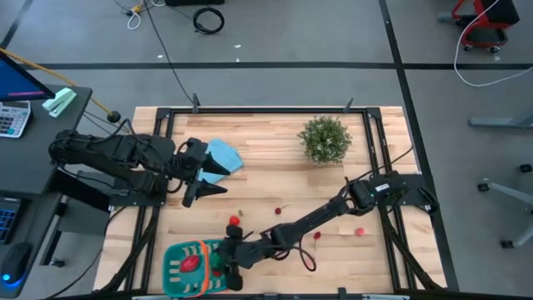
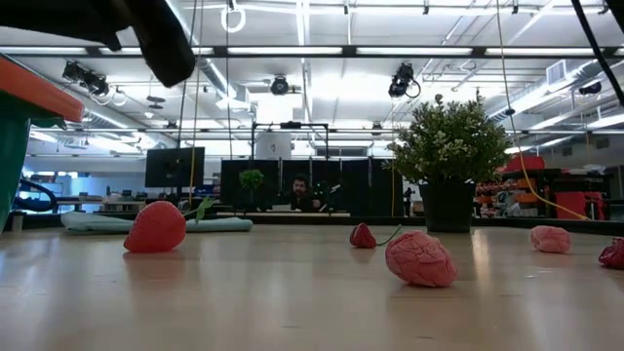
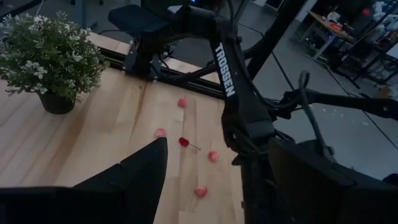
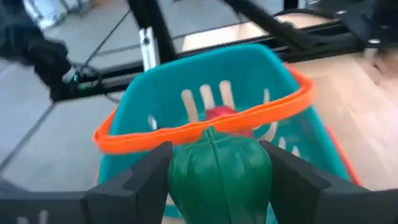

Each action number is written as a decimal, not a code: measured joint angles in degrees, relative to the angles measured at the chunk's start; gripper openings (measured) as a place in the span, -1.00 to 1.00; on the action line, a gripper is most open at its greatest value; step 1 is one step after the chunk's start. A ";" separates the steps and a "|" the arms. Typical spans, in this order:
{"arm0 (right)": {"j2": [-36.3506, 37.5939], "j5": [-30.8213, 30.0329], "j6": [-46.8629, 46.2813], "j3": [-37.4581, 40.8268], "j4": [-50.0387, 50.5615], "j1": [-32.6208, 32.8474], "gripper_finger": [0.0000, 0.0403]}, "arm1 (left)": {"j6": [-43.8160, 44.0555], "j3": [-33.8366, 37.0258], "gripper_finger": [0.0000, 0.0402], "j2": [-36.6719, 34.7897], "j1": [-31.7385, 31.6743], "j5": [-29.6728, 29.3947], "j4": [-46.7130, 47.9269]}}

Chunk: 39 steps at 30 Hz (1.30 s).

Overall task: Pick and placing Produce into tupperware
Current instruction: Put the green bell pepper into the blue basket, then put the red strawberry into the blue basket

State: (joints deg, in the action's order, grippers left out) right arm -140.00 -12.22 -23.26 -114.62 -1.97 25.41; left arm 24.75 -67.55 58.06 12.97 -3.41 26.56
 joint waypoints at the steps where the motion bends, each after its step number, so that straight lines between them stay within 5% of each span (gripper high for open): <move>1: -0.08 0.33 0.80 -0.68 2.19 0.02 0.14 | 0.00 0.00 0.42 0.02 0.00 0.01 -0.01; 17: 1.23 0.41 3.87 -1.19 7.34 -0.83 0.52 | -1.83 0.00 0.42 0.02 0.00 0.01 2.07; 28: 17.03 1.80 -10.16 -0.79 45.31 3.12 0.41 | 6.05 0.03 0.42 11.51 0.63 0.01 17.93; 39: 22.88 -14.44 -30.58 12.58 53.59 16.86 0.31 | 18.46 0.04 0.42 29.33 2.37 4.17 20.62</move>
State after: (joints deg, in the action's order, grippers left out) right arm -117.11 -26.66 -53.84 -102.04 51.62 42.27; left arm 43.21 -67.51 87.39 15.34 0.76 47.18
